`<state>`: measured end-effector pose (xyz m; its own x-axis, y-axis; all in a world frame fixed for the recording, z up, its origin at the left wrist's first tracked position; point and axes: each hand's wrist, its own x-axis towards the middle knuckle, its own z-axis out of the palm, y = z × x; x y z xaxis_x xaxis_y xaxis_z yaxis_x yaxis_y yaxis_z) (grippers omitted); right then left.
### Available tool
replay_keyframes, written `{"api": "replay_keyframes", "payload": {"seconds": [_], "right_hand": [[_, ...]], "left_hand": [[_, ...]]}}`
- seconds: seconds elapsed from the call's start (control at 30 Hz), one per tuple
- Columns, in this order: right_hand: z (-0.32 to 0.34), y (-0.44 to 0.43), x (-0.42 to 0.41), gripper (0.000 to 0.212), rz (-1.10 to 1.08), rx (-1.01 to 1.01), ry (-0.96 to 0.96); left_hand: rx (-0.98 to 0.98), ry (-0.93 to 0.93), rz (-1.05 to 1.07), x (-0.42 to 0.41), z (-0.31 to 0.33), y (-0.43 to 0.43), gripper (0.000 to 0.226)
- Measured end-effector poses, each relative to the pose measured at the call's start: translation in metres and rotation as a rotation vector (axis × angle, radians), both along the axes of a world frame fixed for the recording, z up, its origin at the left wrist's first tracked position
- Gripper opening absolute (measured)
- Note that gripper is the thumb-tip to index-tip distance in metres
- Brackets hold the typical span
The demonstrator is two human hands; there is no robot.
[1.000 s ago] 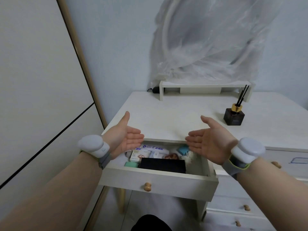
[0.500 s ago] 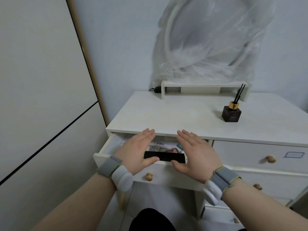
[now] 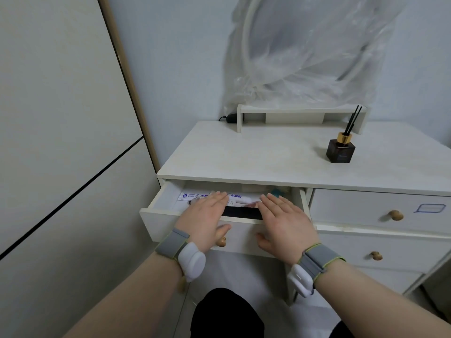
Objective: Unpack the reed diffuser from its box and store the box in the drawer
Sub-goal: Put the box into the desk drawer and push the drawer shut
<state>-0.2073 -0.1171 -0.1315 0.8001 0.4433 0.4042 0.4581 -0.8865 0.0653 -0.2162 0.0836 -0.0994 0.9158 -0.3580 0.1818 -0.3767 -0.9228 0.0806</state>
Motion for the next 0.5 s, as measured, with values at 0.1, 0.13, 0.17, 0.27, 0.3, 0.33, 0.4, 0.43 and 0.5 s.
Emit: {"api": "replay_keyframes", "payload": {"seconds": [0.1,0.13,0.17,0.27,0.3,0.33,0.4,0.43,0.5], "right_hand": [[-0.003,-0.002,0.003,0.073,-0.005,0.011,-0.019],[-0.003,-0.002,0.004,0.073,-0.001,0.017,-0.030],[-0.004,-0.002,0.005,0.073,0.004,0.020,-0.041],[-0.004,-0.004,0.009,0.072,0.008,0.023,-0.072],[-0.004,-0.005,0.010,0.072,0.007,0.023,-0.078],[-0.005,-0.007,0.012,0.072,0.003,0.024,-0.083],[-0.004,-0.008,0.016,0.072,-0.004,0.025,-0.096],[-0.004,-0.008,0.018,0.073,-0.002,0.024,-0.103],[-0.003,-0.007,0.021,0.075,0.000,0.013,-0.119]], "left_hand": [[-0.008,-0.008,-0.006,0.001,0.002,-0.001,0.065],[-0.009,-0.012,-0.003,0.002,0.002,-0.001,0.065],[-0.011,-0.015,-0.002,0.002,0.003,-0.001,0.066],[-0.015,-0.019,-0.002,0.007,0.005,-0.003,0.069],[-0.015,-0.017,-0.002,0.009,0.006,-0.004,0.070],[-0.014,-0.014,-0.002,0.011,0.007,-0.005,0.070],[-0.010,-0.006,0.000,0.016,0.008,-0.007,0.072],[-0.008,-0.003,0.003,0.018,0.009,-0.007,0.073],[0.000,0.001,0.012,0.022,0.010,-0.007,0.074]]}}
